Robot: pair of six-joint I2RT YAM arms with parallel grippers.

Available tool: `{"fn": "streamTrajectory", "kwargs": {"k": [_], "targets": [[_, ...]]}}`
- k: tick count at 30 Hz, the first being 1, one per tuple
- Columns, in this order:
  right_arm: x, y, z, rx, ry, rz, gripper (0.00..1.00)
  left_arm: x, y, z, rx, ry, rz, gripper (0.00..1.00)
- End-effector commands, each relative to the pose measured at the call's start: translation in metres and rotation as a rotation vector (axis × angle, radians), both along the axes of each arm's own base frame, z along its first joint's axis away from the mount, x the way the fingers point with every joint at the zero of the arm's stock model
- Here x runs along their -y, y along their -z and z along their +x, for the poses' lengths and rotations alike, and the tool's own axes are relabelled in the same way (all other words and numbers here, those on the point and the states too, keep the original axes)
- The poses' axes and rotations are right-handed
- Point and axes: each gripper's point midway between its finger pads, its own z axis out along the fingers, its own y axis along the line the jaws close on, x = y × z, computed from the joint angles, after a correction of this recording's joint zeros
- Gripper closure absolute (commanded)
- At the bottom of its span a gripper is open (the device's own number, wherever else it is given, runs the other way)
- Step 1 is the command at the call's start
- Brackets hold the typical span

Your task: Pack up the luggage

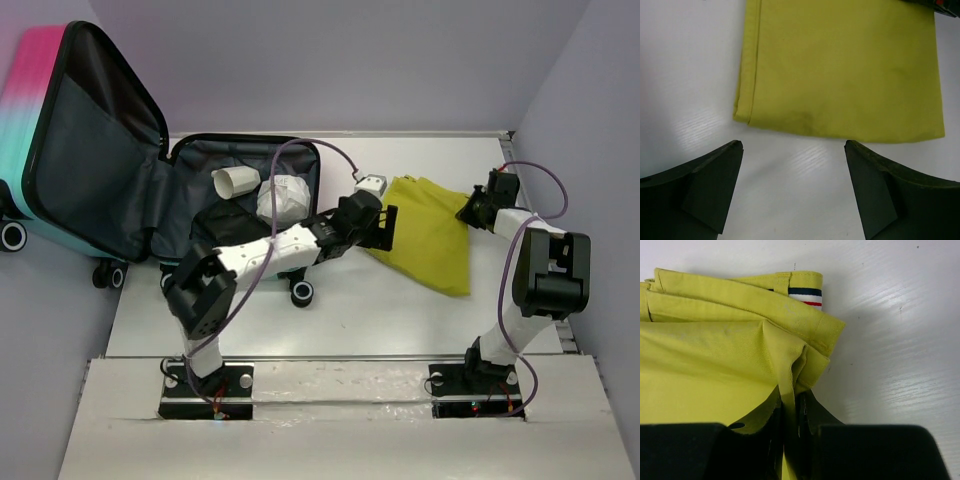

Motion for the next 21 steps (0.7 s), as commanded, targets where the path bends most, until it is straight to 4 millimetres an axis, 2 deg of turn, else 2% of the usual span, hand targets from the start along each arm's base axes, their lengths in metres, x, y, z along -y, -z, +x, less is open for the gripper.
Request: {"fn": "streamTrajectory", "kwargs": {"k": [1, 2, 3, 4, 5, 7, 8, 9, 11, 12, 14, 15, 17, 21], "targets": [[-0.005, -0.004, 0.004, 0.005, -0.037, 0.001, 0.93, 0.012, 0.025, 0.036, -0.012, -0.052, 0.08, 0.05], [-0.006, -0.004, 0.005, 0.005, -0.041, 0.005, 0.93, 0.016, 0.023, 0.043, -0.014, -0.056, 0.079, 0.05], [-0.006, -0.004, 0.005, 0.005, -0.041, 0.008, 0.93, 0.017, 0.031, 0.047, -0.025, -0.063, 0.093, 0.05], [-0.006, -0.004, 0.005, 0.005, -0.04, 0.009, 0.93, 0.015, 0.049, 0.054, -0.05, -0.074, 0.12, 0.05], [-0.006, -0.005, 0.006, 0.008, -0.04, 0.008, 0.93, 0.021, 0.045, 0.058, -0.056, -0.066, 0.108, 0.04], [-0.006, -0.005, 0.006, 0.01, -0.039, 0.011, 0.93, 0.027, 0.053, 0.066, -0.056, -0.066, 0.126, 0.03], [-0.007, -0.004, 0.006, 0.011, -0.041, 0.015, 0.93, 0.025, 0.058, 0.069, -0.063, -0.071, 0.151, 0.03], [-0.007, -0.004, 0.006, 0.009, -0.042, 0.017, 0.93, 0.022, 0.072, 0.073, -0.07, -0.086, 0.193, 0.03], [-0.008, -0.004, 0.006, 0.011, -0.046, 0.02, 0.93, 0.022, 0.076, 0.079, -0.062, -0.1, 0.213, 0.02], [-0.009, -0.004, 0.007, 0.012, -0.046, 0.024, 0.93, 0.022, 0.088, 0.079, -0.08, -0.093, 0.227, 0.02], [-0.011, -0.005, 0.007, 0.016, -0.051, 0.033, 0.93, 0.029, 0.096, 0.078, -0.107, -0.059, 0.207, 0.03], [-0.011, -0.005, 0.008, 0.018, -0.051, 0.035, 0.93, 0.033, 0.108, 0.075, -0.13, -0.037, 0.204, 0.06], [-0.011, -0.005, 0.008, 0.019, -0.053, 0.038, 0.93, 0.044, 0.115, 0.067, -0.166, 0.01, 0.167, 0.12], [-0.012, -0.007, 0.009, 0.027, -0.05, 0.044, 0.93, 0.052, 0.133, 0.055, -0.223, 0.061, 0.129, 0.23]]}}
